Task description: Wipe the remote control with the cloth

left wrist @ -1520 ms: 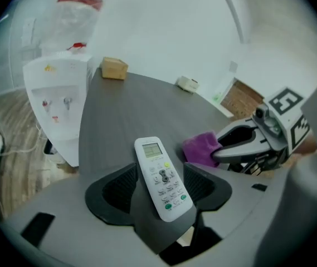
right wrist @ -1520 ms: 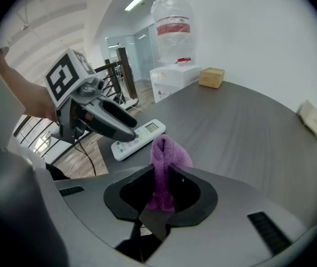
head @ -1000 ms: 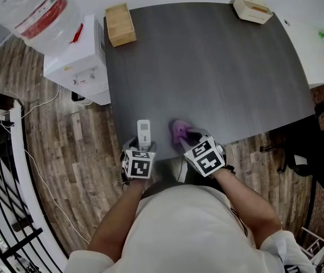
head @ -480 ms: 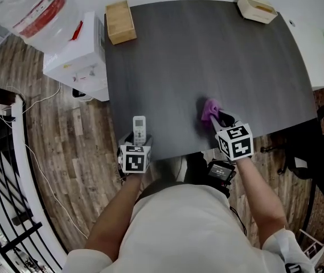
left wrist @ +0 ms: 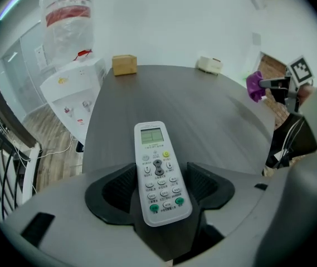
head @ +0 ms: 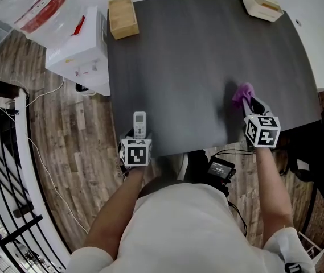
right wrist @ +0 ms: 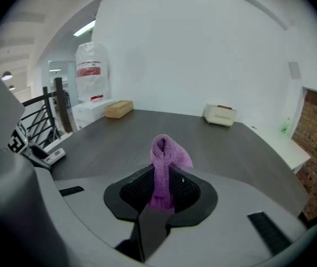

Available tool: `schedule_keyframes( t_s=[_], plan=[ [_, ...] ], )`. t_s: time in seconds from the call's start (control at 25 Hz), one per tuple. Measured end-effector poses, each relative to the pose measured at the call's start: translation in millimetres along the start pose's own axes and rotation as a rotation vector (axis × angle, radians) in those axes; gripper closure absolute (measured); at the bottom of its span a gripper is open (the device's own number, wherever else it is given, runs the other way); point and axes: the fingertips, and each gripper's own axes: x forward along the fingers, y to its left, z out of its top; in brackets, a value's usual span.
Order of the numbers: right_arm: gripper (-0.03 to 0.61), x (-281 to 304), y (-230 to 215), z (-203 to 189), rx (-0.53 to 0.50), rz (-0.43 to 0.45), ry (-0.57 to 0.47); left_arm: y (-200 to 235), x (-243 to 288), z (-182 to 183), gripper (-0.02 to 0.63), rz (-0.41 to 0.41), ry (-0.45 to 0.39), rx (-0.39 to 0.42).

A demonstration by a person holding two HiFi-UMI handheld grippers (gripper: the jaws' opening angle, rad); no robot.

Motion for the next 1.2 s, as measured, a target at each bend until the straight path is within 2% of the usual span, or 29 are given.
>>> schedule_keyframes(
  t_s=[0.2,0.36,0.56,0.88,1.08,1.2],
  plan=[
    [0.500,-3.5,-63.2,17.8,0.119,-0.173,-0.088,-1.1,0.6,4.9,0.324,-0.001,-0.002,-0.028],
    [0.500,0.9,-88.3,40.6,0.256,-0.225,-0.172,13.3,0.7,9.1,0.347,0.024,0.016,-0.069],
    [0.500,-18.5,-83.8,41.6,0.240,-0.186,-0.183,8.0,3.8,9.6,0.352,0.046,0.035,-0.122],
    [0.500,-58.6,-15.8,-17.4,0.254,-0.091,-0.095,16.0,6.2,17.6,0.365,0.049,0.043,-0.258],
    [0.500,-66.6,16.8,-27.9,0.203,-0.042,-0.072,18.3,7.5,20.1,0.365,0.057,0.043,-0.320],
    [0.500,-70.0,32.8,-26.5,0.165,-0.020,-0.072,16.8,7.6,21.7,0.365,0.033,0.035,-0.328]
  ],
)
